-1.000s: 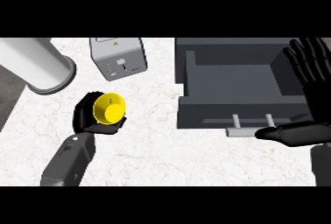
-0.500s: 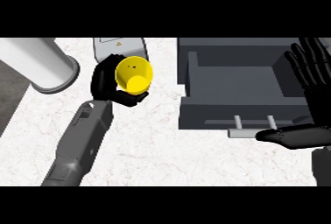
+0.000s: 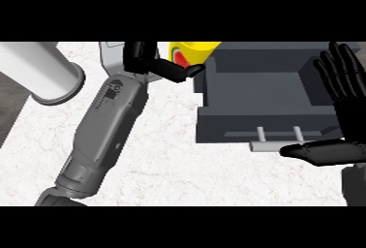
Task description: Pick up the cup, place it into the drawer and close the drawer
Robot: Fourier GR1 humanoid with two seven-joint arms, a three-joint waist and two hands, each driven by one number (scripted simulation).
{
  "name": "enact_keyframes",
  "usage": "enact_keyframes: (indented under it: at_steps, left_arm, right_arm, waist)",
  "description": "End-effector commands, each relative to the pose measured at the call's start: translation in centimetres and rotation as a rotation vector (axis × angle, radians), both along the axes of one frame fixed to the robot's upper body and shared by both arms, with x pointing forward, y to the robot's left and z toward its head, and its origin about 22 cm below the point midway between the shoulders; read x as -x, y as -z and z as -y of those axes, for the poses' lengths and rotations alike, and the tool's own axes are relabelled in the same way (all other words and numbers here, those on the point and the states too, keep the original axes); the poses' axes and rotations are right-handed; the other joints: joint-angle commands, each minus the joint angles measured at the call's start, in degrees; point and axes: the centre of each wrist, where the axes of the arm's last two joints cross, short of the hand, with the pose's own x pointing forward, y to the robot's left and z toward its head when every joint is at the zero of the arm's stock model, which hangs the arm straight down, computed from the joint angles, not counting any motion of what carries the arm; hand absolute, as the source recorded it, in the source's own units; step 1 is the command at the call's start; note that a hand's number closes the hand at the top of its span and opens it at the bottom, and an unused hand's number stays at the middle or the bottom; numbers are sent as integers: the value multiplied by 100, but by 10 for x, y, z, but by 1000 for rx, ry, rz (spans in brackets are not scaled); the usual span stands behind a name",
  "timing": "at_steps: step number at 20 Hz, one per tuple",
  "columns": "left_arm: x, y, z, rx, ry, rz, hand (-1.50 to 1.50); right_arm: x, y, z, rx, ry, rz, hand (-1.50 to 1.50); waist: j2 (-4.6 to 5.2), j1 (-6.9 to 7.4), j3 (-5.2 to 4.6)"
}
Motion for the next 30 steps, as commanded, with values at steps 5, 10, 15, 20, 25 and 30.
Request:
enact_keyframes:
  at_steps: [5,10,15,20,25,30]
  left_arm:
    - [-11,-48,61,-116,-72,-120,150]
    - [-13,-47,78,-183,-112,-223,150]
    - [-19,-27,73,-279,-76,-286,150]
    - [-17,-5,69,-416,-52,-368,150]
    - [-14,5,69,-437,-44,-380,-150]
    - [-9,21,62,-298,-18,-360,-150]
  right_arm:
    - [-8,-7,0,-9,-29,11,-150]
    - [-14,-3,-2,-12,-56,24,-150]
    - [-20,-11,-2,1,-60,38,-150]
    - [-22,-5,-19,-25,-125,44,-150]
    - [-31,-21,-26,6,-174,56,-150]
    - [-28,-22,-44,-29,-305,60,-150]
  waist:
    - [64,-211,2]
    - [107,-413,7]
    - [164,-509,6]
    - [240,-820,14]
    - [306,-1068,11]
    - [318,-1166,1]
